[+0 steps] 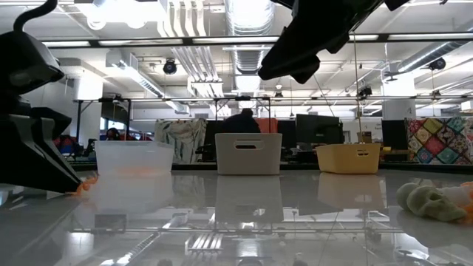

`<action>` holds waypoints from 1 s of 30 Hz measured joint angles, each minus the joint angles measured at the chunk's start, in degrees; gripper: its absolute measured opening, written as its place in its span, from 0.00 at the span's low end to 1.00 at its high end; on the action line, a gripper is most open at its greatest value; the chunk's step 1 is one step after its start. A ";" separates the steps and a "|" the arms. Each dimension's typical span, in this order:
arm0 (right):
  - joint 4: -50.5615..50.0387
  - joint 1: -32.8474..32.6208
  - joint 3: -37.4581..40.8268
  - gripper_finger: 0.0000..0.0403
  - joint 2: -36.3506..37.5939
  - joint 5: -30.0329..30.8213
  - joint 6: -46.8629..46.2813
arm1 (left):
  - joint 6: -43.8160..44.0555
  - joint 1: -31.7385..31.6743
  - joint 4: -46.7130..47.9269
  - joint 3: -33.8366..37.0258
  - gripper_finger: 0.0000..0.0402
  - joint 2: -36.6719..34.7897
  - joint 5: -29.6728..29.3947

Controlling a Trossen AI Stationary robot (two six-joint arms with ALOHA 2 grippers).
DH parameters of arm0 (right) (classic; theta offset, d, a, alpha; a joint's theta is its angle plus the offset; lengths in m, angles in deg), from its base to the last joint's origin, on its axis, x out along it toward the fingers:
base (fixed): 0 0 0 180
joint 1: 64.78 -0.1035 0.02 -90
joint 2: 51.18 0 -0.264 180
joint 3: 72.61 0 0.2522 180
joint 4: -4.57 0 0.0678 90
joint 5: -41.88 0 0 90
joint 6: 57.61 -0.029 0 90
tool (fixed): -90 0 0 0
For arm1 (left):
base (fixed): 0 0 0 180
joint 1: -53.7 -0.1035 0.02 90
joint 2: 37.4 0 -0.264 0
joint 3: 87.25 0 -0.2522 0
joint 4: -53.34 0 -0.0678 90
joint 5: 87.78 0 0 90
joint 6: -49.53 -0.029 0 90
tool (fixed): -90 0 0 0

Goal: Sort Halloween decoration
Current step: Put the orange spider toy into the transparent white bin

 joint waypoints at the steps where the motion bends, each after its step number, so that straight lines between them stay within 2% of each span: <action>1: 0.00 0.00 0.04 0.22 0.00 0.00 0.00 | 0.25 0.00 0.04 0.00 0.01 0.00 -0.02; 8: 0.00 0.00 0.35 0.23 0.00 0.00 -0.02 | 0.60 -0.03 0.67 -0.48 0.00 0.00 -0.78; 19: 0.00 0.00 0.42 0.21 0.00 0.00 -0.02 | 0.43 0.07 0.46 -1.88 0.00 -0.33 -8.02; 26: 0.00 0.00 0.44 0.23 0.00 0.01 -0.04 | 0.44 0.07 0.41 -1.97 0.00 -2.77 -9.65; 30: 0.00 0.00 0.44 0.23 0.00 0.00 -0.04 | 0.45 -0.03 0.69 -1.97 0.00 -4.88 -12.92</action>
